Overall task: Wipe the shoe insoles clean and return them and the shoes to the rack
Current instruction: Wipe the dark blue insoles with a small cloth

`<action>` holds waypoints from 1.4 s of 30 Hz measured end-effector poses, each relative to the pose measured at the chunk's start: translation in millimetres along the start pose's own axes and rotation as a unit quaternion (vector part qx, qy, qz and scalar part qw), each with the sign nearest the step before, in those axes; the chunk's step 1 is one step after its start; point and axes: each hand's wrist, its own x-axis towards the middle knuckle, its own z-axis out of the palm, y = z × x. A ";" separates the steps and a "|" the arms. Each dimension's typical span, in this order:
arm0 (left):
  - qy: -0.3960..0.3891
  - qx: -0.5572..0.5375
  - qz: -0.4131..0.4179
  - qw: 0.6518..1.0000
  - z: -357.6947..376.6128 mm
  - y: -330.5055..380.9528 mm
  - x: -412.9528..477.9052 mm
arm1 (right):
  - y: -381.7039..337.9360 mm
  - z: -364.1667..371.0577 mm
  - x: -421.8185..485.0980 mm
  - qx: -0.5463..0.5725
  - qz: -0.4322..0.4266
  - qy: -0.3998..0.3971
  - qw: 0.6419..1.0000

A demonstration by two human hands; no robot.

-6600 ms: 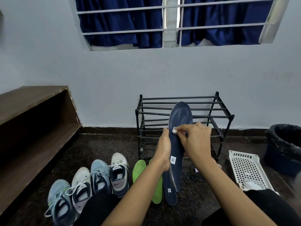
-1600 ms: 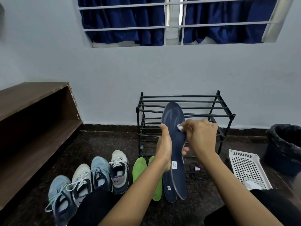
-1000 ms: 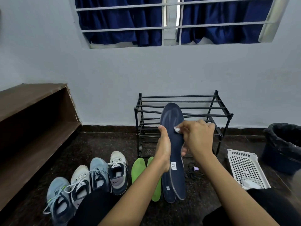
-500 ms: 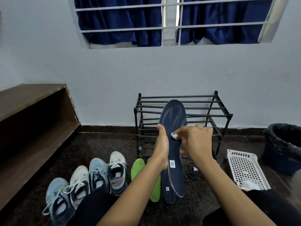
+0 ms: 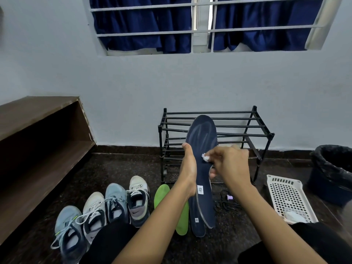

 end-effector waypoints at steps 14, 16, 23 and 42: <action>-0.005 0.015 -0.023 1.000 4.2 -3.1 -6.7 | 1.2 -10.4 12.5 -0.015 0.012 0.070 0.997; -0.019 -0.003 -0.027 0.999 0.3 -1.8 -4.7 | -4.0 -6.3 3.3 -0.025 -0.015 0.047 0.998; 0.015 0.024 -0.016 0.999 -1.8 -2.8 -4.9 | -9.3 -2.8 -10.6 -0.096 -0.073 0.067 0.990; 0.030 -0.001 -0.030 0.999 4.5 -0.9 -7.0 | -18.3 0.9 -13.0 -0.123 -0.094 0.080 0.985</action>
